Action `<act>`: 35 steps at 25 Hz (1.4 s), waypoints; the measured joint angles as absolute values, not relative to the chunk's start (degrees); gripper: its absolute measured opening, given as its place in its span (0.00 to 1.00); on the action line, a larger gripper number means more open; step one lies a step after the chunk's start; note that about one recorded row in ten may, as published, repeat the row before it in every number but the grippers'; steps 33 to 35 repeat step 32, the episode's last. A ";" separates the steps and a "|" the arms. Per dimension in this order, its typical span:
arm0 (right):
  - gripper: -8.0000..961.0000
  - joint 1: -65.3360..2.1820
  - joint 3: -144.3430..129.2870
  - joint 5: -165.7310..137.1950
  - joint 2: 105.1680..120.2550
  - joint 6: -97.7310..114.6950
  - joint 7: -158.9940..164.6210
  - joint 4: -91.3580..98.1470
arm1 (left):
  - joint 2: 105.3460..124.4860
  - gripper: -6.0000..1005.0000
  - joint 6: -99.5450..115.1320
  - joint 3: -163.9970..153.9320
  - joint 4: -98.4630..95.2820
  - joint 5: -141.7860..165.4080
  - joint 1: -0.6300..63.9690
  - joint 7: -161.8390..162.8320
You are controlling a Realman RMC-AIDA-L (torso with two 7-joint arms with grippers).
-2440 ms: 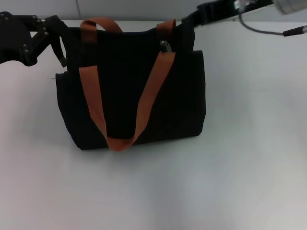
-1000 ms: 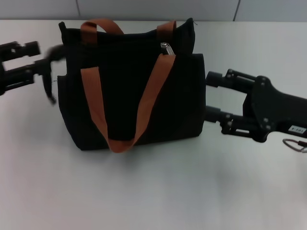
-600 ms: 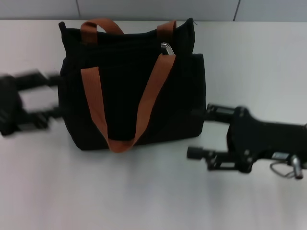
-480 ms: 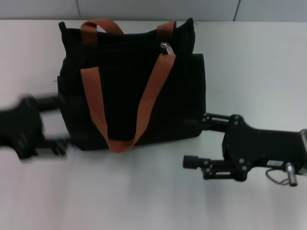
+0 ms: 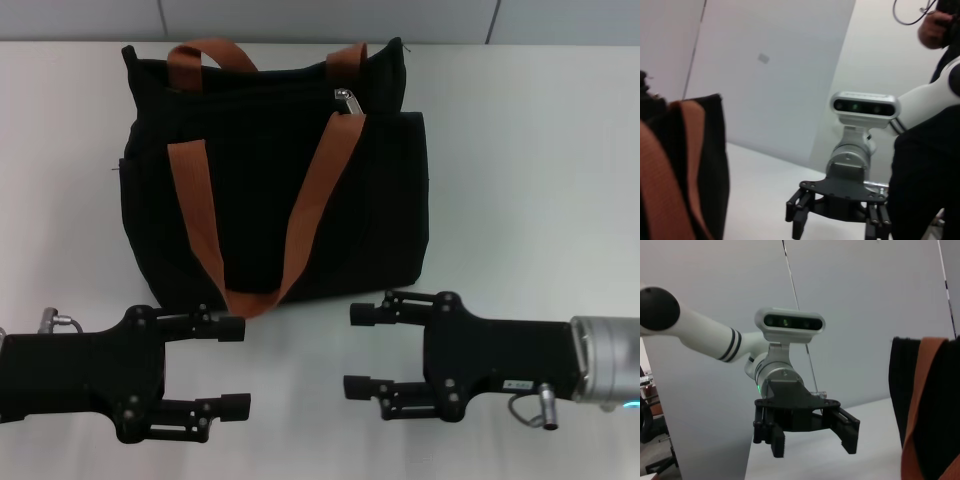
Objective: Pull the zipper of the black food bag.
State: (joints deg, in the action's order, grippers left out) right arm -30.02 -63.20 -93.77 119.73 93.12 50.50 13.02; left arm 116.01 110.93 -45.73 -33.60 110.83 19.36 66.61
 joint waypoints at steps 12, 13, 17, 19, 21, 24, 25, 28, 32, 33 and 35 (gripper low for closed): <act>0.77 -31.11 -63.28 -93.68 119.87 92.10 48.57 10.37 | 115.17 0.78 109.01 -45.63 -32.06 111.54 18.56 64.07; 0.77 -31.11 -63.28 -93.68 119.87 92.10 48.57 10.37 | 115.17 0.78 109.01 -45.63 -32.06 111.54 18.56 64.07; 0.77 -31.11 -63.28 -93.68 119.89 92.14 48.55 10.33 | 115.07 0.78 109.12 -45.56 -32.10 111.43 18.44 64.05; 0.77 -31.11 -63.28 -93.68 119.88 92.14 48.55 10.33 | 115.06 0.78 109.13 -45.54 -32.10 111.39 18.44 64.05; 0.77 -31.11 -63.28 -93.68 119.89 92.15 48.54 10.31 | 115.05 0.78 109.15 -45.52 -32.11 111.29 18.44 64.03; 0.77 -31.11 -63.28 -93.69 119.89 92.17 48.53 10.28 | 115.05 0.78 109.17 -45.52 -32.10 111.24 18.44 64.01; 0.77 -31.11 -63.28 -93.71 119.89 92.18 48.52 10.28 | 115.05 0.78 109.18 -45.52 -32.10 111.23 18.44 64.01; 0.77 -31.11 -63.28 -93.75 119.89 92.23 48.51 10.28 | 115.04 0.78 109.23 -45.52 -32.08 111.21 18.46 63.99; 0.78 -31.11 -63.28 -93.78 119.89 92.26 48.51 10.28 | 115.05 0.78 109.33 -45.53 -32.08 111.18 18.46 64.08; 0.78 -31.11 -63.28 -93.78 119.89 92.26 48.51 10.28 | 115.05 0.78 109.33 -45.53 -32.08 111.18 18.46 64.08; 0.78 -31.11 -63.28 -93.78 119.89 92.26 48.51 10.28 | 115.05 0.78 109.33 -45.53 -32.08 111.18 18.46 64.08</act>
